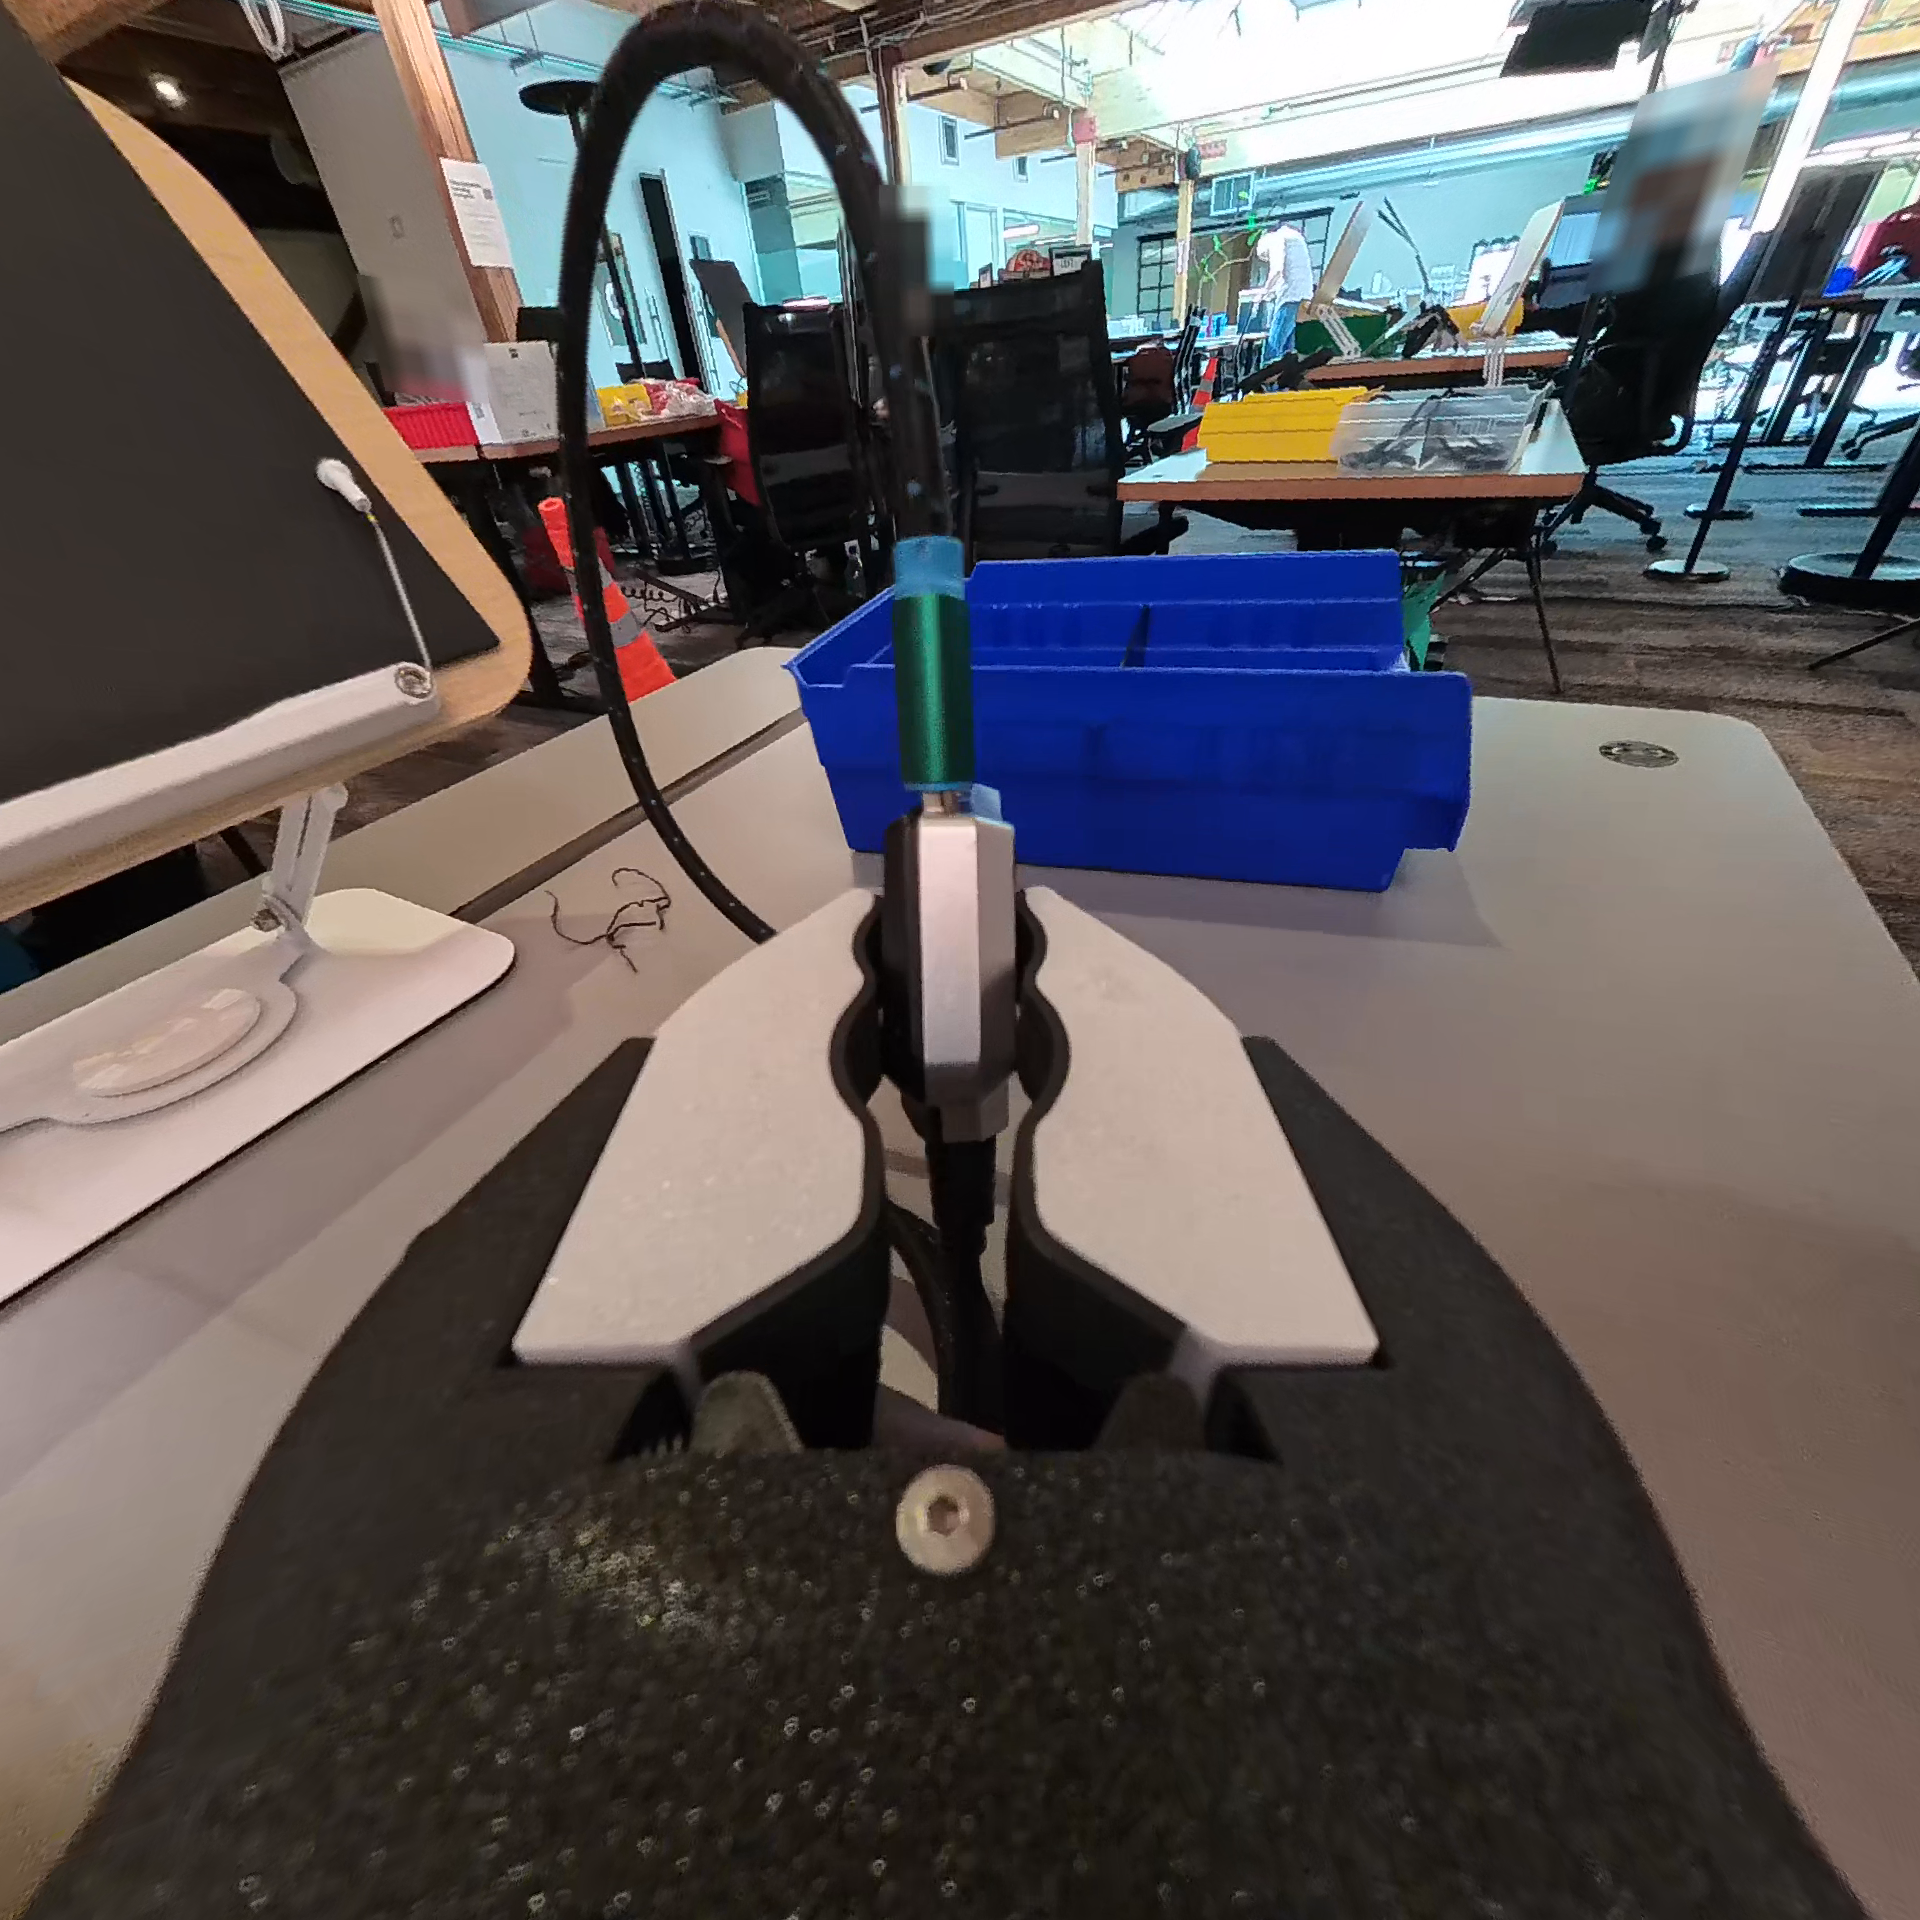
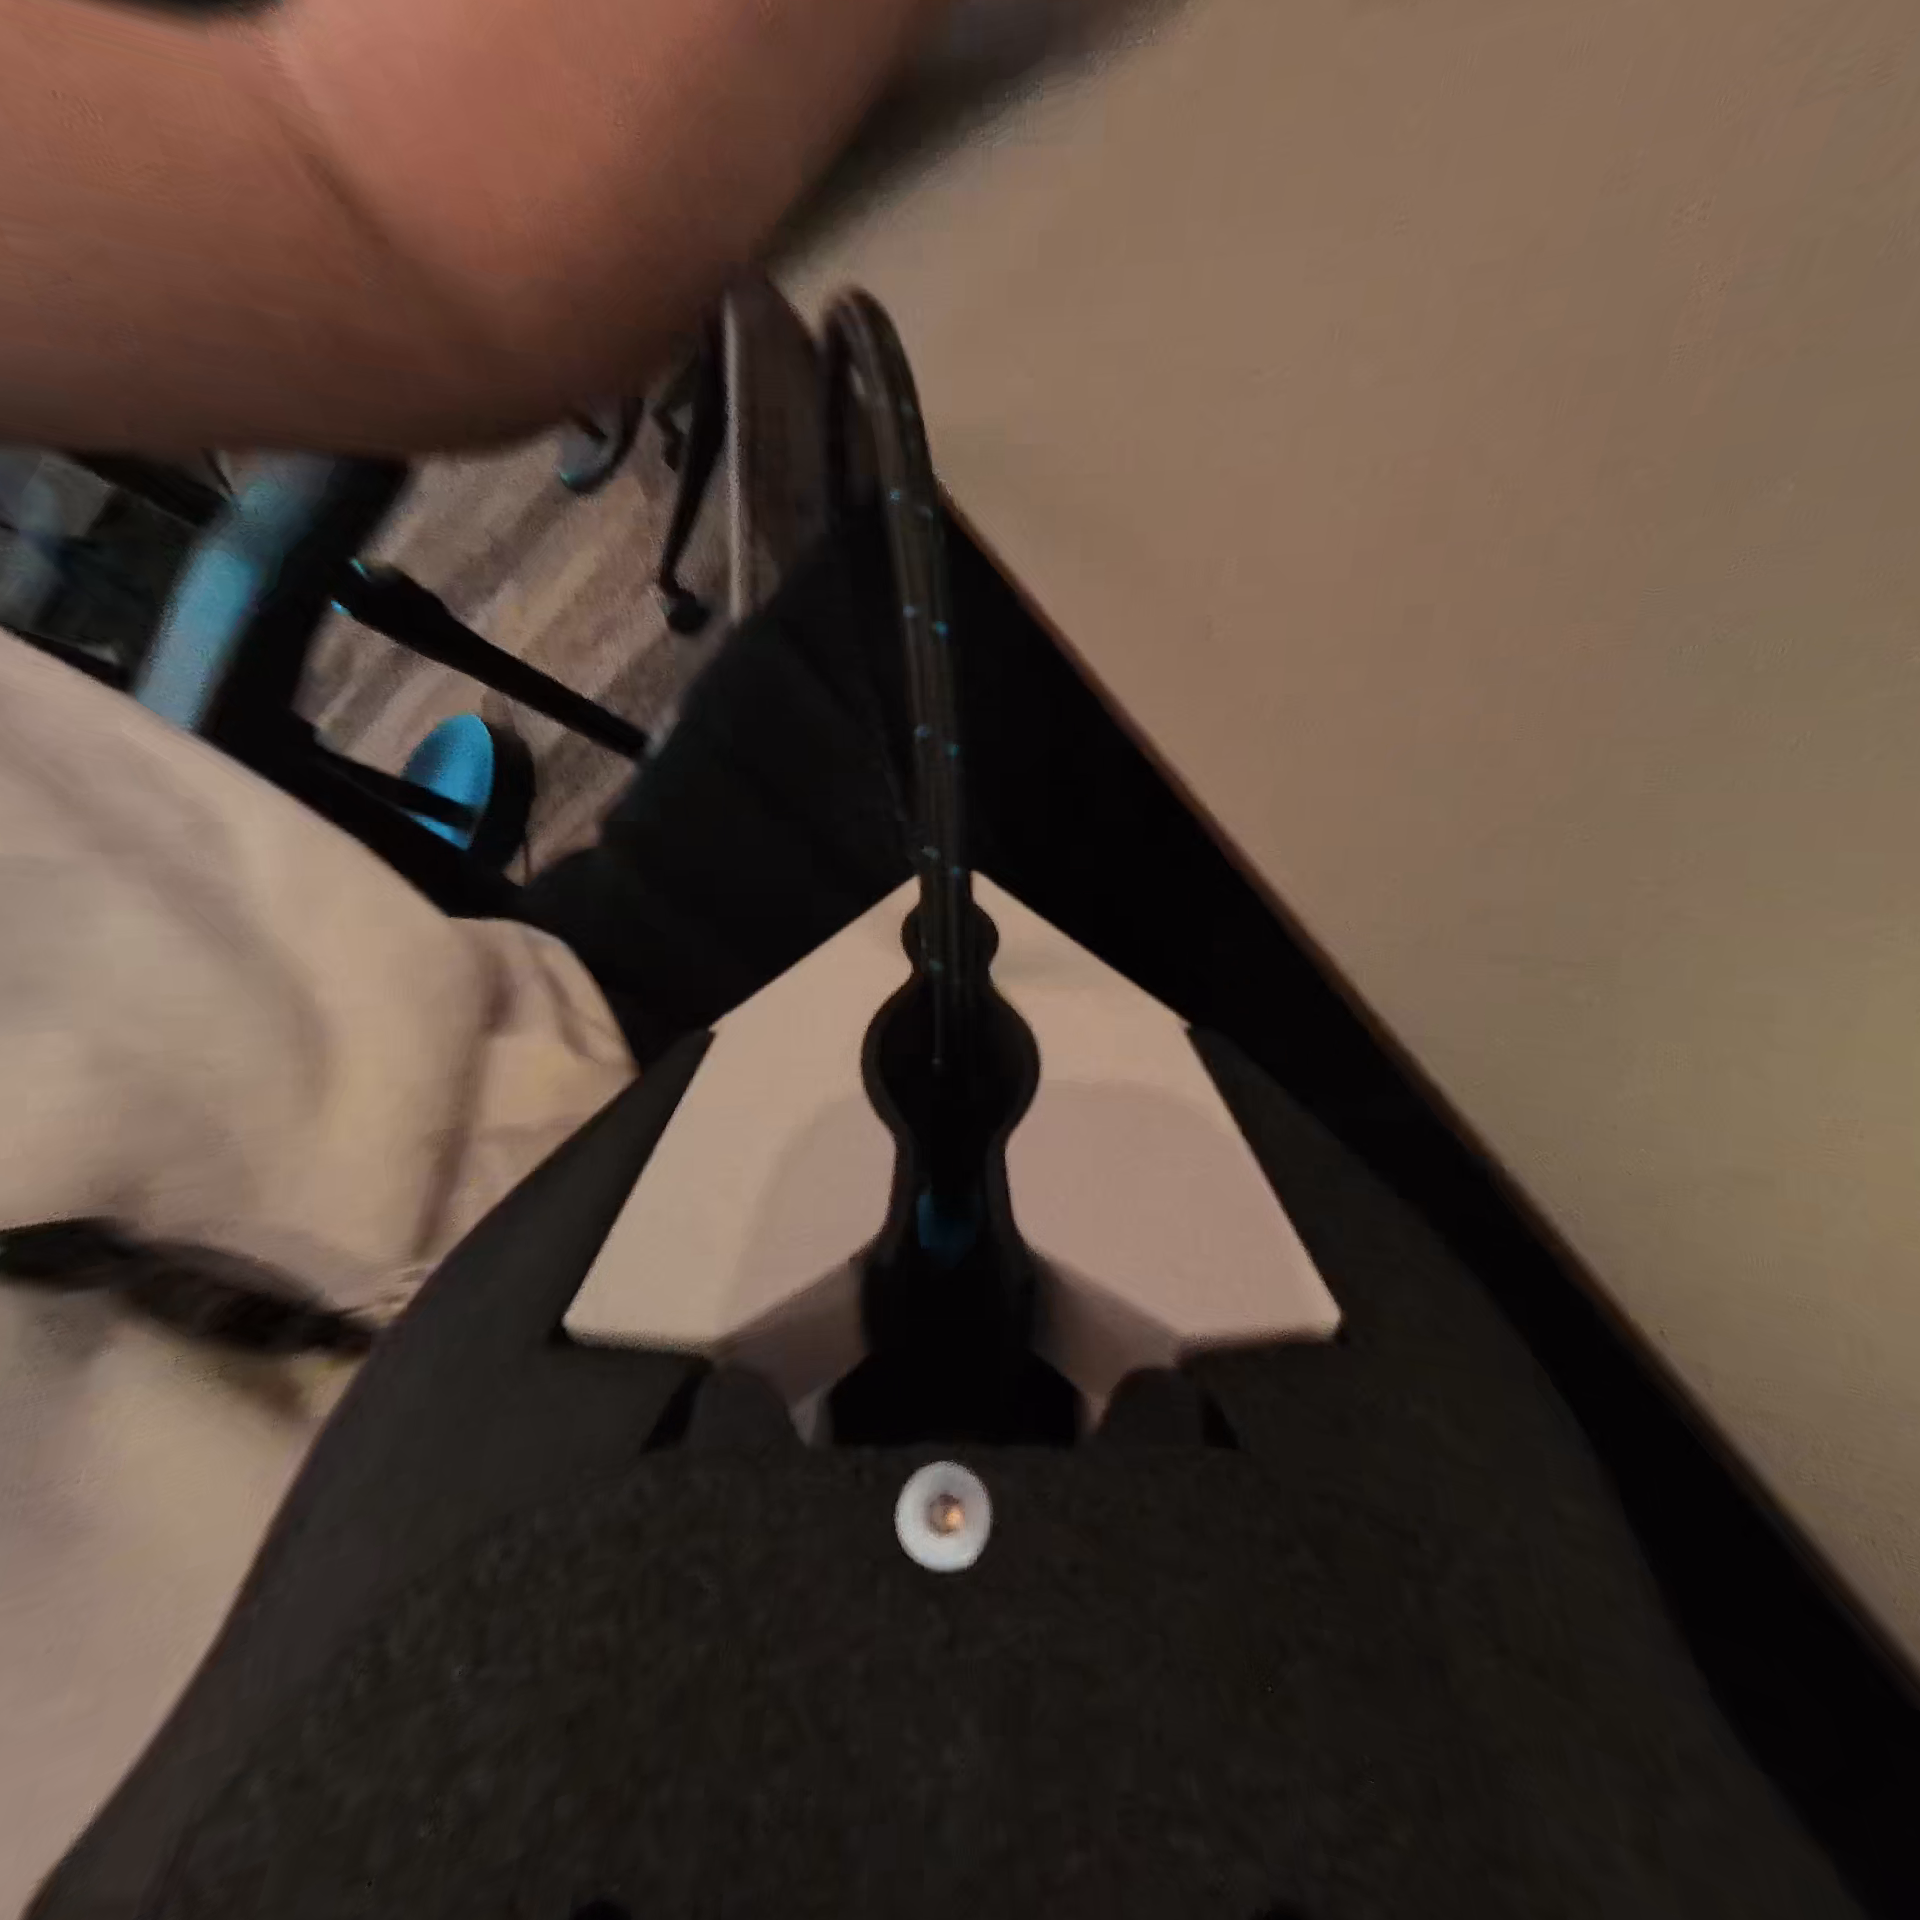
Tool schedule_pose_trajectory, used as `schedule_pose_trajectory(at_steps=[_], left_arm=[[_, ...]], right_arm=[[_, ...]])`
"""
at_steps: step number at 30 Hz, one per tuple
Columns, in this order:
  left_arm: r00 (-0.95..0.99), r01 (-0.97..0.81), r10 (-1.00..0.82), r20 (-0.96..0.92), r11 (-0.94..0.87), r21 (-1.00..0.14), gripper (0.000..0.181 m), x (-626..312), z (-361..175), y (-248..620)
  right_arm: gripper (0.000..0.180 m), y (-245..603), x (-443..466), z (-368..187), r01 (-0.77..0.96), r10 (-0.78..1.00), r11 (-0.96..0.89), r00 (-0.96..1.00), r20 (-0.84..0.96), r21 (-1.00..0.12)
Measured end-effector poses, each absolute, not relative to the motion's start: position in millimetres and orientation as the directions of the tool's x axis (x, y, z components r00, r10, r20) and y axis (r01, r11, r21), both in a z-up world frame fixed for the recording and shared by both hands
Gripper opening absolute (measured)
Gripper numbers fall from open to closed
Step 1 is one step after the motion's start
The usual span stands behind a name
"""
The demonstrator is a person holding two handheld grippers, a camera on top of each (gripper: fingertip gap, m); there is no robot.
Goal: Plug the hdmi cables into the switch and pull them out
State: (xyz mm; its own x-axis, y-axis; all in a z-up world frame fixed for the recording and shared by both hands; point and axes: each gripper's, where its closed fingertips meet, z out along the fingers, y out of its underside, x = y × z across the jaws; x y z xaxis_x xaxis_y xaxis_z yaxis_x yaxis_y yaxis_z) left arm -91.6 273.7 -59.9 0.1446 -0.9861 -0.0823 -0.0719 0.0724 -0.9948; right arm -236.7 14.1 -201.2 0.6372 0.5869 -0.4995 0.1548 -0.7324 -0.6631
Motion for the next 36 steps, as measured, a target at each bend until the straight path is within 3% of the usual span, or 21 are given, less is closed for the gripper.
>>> schedule_pose_trajectory(at_steps=[6, 9, 11, 13, 15, 17, 19, 21, 25, 28, 31, 33, 36], left_arm=[[0.148, -0.075, -0.985, -0.091, 0.081, -0.994, 0.02, -91.5, -59.6, 273.3], [0.152, -0.068, -0.984, -0.091, 0.082, -0.994, 0.02, -92.6, -56.8, 273.9], [0.157, -0.061, -0.984, -0.086, 0.078, -0.995, 0.02, -93.7, -55.5, 275.4], [0.161, -0.053, -0.984, -0.076, 0.068, -0.996, 0.02, -94.7, -54.4, 277.3], [0.165, -0.048, -0.984, -0.068, 0.061, -0.997, 0.02, -95.7, -54.2, 279.1], [0.172, -0.047, -0.983, -0.063, 0.056, -0.997, 0.021, -96.7, -54.3, 281.3], [0.181, -0.049, -0.982, -0.061, 0.053, -0.997, 0.021, -97.6, -54.6, 284.0], [0.189, -0.048, -0.981, -0.05, 0.042, -0.998, 0.021, -98.5, -54.7, 286.6], [0.195, -0.05, -0.98, -0.048, 0.039, -0.998, 0.02, -99.0, -54.7, 287.9], [0.2, -0.061, -0.978, -0.062, 0.05, -0.997, 0.021, -98.1, -56.1, 287.3], [0.197, -0.075, -0.978, -0.072, 0.058, -0.995, 0.02, -96.3, -58.5, 285.5], [0.194, -0.082, -0.978, -0.074, 0.059, -0.995, 0.02, -95.1, -60.2, 284.3], [0.189, -0.091, -0.979, -0.076, 0.06, -0.994, 0.02, -93.6, -62.4, 282.9]], right_arm=[[0.0, 58.3, -180.3, -56.3, -0.005, 0.638, -0.544, 0.647, -0.418, -0.839], [0.0, 95.7, -136.4, -13.4, -0.024, 0.603, -0.467, 0.723, -0.338, -0.884], [0.0, 110.6, -125.2, -23.8, 0.102, 0.637, -0.556, 0.689, -0.344, -0.825], [0.0, 115.6, -114.3, -64.5, 0.335, 0.693, -0.655, 0.623, -0.363, -0.677], [0.0, 126.1, -100.6, -93.9, 0.483, 0.759, -0.634, 0.541, -0.363, -0.604], [0.0, 152.4, -79.2, -118.1, 0.544, 0.758, -0.634, 0.578, -0.303, -0.55], [0.018, 174.3, -59.8, -129.5, 0.594, 0.749, -0.63, 0.635, -0.189, -0.5], [0.036, 193.4, -49.2, -120.3, 0.603, 0.722, -0.597, 0.692, -0.026, -0.53], [0.037, 201.9, -20.6, -77.8, 0.534, 0.509, -0.514, 0.82, 0.262, -0.671], [0.037, 171.7, -9.0, -75.0, 0.346, 0.293, -0.542, 0.932, 0.214, -0.766], [0.052, 133.1, -38.4, -106.6, 0.123, 0.242, -0.559, 0.97, -0.02, -0.82], [0.059, 113.1, -54.2, -134.4, 0.15, 0.264, -0.566, 0.965, -0.006, -0.811], [0.062, 101.1, -64.8, -165.7, 0.33, 0.295, -0.568, 0.937, 0.187, -0.754]])
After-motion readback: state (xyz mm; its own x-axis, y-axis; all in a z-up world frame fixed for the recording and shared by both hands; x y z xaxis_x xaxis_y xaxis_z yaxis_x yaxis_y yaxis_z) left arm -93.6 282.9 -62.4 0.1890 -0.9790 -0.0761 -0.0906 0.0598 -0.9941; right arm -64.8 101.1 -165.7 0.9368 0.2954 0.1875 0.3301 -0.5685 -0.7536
